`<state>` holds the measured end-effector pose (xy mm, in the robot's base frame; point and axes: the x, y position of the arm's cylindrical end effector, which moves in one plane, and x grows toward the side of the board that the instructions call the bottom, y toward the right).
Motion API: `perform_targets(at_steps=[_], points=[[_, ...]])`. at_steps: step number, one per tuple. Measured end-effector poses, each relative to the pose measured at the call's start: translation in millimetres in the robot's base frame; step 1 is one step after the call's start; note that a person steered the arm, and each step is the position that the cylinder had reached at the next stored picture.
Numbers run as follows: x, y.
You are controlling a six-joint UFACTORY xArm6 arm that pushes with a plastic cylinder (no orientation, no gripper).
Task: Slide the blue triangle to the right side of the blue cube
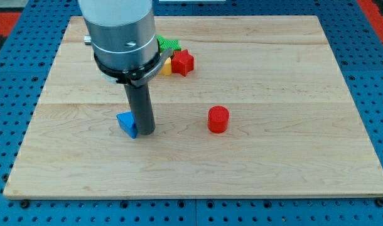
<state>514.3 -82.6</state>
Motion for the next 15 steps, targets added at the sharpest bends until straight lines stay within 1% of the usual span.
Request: perform_targets(at_steps=[1, 2, 3, 4, 5, 6, 8, 9, 10, 11, 12, 13, 14, 15], points=[[9.6, -17.1], [-67.6, -14.6], [-78.6, -20.7], [-29.5, 10.3], [3.1, -26.1], [-7.4, -96.8], [-30.2, -34.4], [-44.1, -39.8], [-42.3, -77.5], [-45.2, -60.9], [-47.2, -4.0], [-38.3, -22.4], [-53.5, -76.6], [-64.2, -38.0]])
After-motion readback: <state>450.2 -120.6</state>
